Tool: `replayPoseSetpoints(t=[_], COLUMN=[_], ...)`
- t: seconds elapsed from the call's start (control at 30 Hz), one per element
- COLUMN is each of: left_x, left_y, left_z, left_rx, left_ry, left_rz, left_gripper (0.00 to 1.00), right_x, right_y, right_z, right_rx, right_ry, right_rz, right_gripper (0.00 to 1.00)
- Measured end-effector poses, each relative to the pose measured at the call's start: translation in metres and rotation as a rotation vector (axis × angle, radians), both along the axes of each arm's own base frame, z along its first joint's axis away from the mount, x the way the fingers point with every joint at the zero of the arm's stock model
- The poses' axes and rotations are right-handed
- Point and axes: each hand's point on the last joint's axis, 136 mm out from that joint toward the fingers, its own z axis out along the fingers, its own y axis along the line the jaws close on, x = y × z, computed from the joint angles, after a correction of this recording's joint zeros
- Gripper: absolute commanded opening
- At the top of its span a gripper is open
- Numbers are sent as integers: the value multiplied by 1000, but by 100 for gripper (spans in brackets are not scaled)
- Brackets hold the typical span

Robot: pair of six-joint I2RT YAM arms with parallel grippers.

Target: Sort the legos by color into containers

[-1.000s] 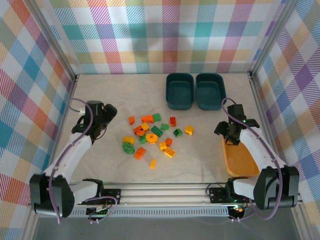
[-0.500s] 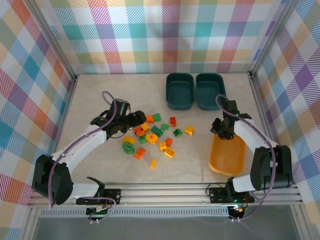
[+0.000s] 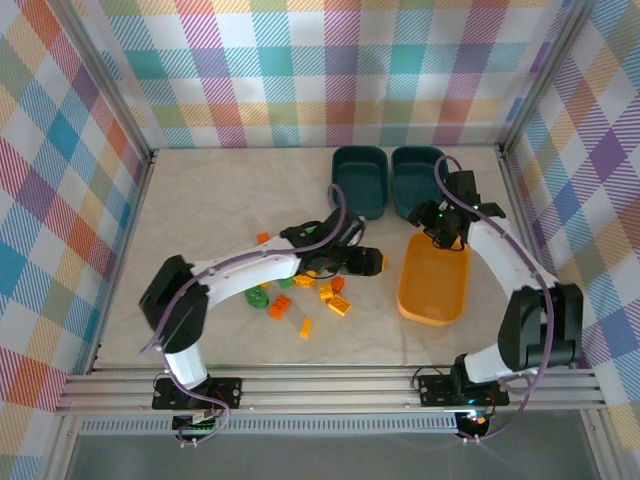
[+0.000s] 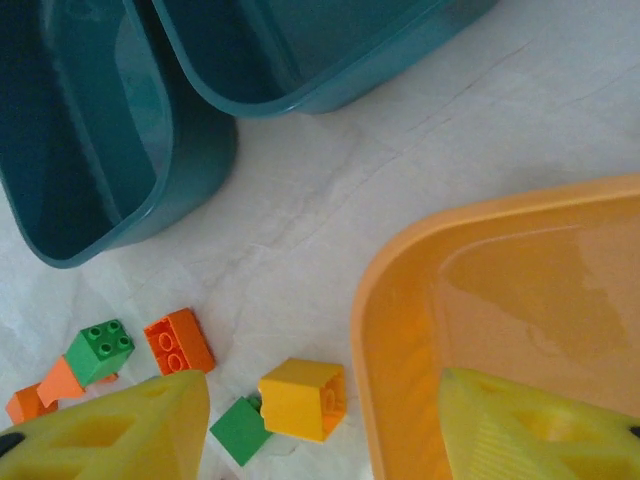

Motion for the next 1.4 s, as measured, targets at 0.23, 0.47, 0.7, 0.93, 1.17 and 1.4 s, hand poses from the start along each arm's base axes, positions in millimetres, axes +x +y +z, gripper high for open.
replayPoseSetpoints(t=[0.23,0.47,0.7,0.93,1.17,1.4], left_x=[-2,-14,-16,-14,-15,-12], left_y=[-72,-91,-79,-78,-79,-75], left_z=[-12,-55,-73,-73,-71,-38], left_rx=[24,197,300,316,322,292], left_ry=[12,15,23,-1,-20,-73], left_rz=[-125,-135,-117,-140,-190,-232], left_gripper=[63,59,36,17,0,0], right_x=[-20,-39,-43,-41,-36,-26], right_y=[-86,-101,-96,-94,-92,-91], right_z=[59,35,26,25,20,19], right_rx=[-50,-48,-25,-18,-1,17], right_ry=[-152,-82,-64,-73,-62,-77], right_rz=[-220,-250,-226,-207,-198,-197], right_gripper=[64,64,63,63,62,62])
